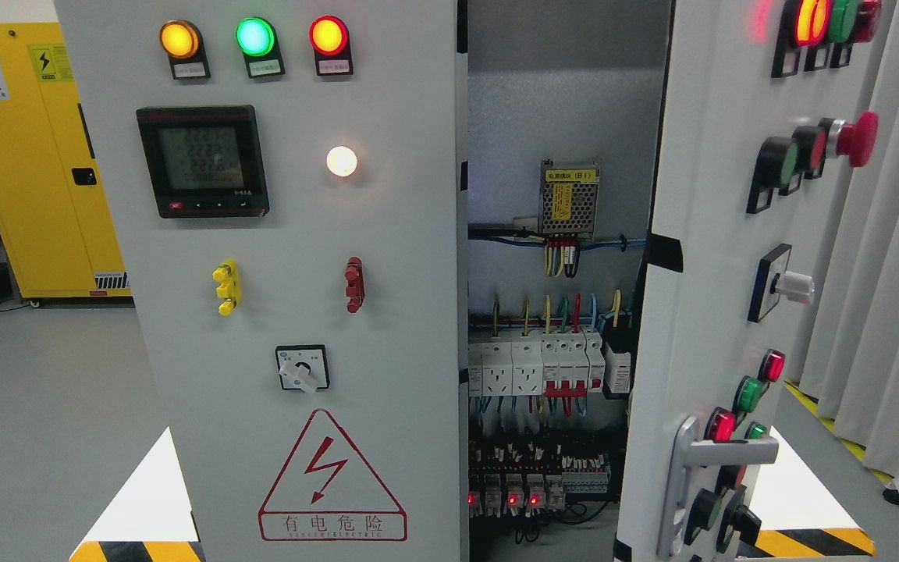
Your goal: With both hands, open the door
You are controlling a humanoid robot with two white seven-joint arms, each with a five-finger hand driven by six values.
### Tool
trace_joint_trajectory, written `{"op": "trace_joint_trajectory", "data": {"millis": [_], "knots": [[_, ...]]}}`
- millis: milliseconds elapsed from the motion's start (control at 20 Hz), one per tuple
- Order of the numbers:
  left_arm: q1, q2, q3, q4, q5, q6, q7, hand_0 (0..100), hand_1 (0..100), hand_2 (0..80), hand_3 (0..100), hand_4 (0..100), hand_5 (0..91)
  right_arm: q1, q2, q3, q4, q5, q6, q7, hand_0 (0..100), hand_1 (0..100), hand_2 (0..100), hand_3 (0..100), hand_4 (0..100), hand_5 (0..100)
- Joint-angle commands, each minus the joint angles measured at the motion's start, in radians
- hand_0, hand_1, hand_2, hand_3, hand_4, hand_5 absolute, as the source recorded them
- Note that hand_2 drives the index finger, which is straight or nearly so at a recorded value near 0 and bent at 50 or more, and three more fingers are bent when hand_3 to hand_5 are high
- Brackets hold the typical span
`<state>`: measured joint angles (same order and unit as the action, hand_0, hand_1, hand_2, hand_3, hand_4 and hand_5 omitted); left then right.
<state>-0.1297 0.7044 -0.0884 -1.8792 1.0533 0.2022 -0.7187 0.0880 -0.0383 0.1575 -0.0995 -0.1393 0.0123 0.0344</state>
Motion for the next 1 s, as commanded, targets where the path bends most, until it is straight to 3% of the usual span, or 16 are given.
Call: {"op": "trace_joint_trajectory", "data": {"millis": [0,300,451,651,851,951], "knots": [[-0.286,0.069,-0.043,-0.155,0.126,0.123,0.002,0,0,0.0,0,0,0.0,0.001,0.001,0.000,0.000,0.001,0.000,-0.001,20,12,0,0,0,0],[-0.569,0.026,-0.246,-0.137,0.134,0.135,0.030,0,0,0.0,0,0,0.0,0.001,0.001,-0.001,0.000,0.000,0.000,0.001,20,12,0,0,0,0],[-0.695,0.020,-0.300,-0.092,0.191,0.167,0.038,0,0,0.0,0,0,0.0,0.002,0.000,0.000,0.000,0.000,0.000,-0.001,20,12,0,0,0,0],[-0.766,-0.111,-0.301,0.015,0.188,0.278,0.117,0,0,0.0,0,0,0.0,0.002,0.000,0.000,-0.002,0.001,0.000,-0.001,20,12,0,0,0,0],[-0.817,-0.163,-0.358,0.109,0.188,0.281,0.111,0,0,0.0,0,0,0.0,0.002,0.000,0.000,0.000,0.000,0.000,-0.001,20,12,0,0,0,0],[-0.832,-0.203,-0.375,0.133,0.189,0.283,0.073,0,0,0.0,0,0,0.0,0.002,0.000,0.000,0.000,0.000,0.000,0.001,20,12,0,0,0,0]]}}
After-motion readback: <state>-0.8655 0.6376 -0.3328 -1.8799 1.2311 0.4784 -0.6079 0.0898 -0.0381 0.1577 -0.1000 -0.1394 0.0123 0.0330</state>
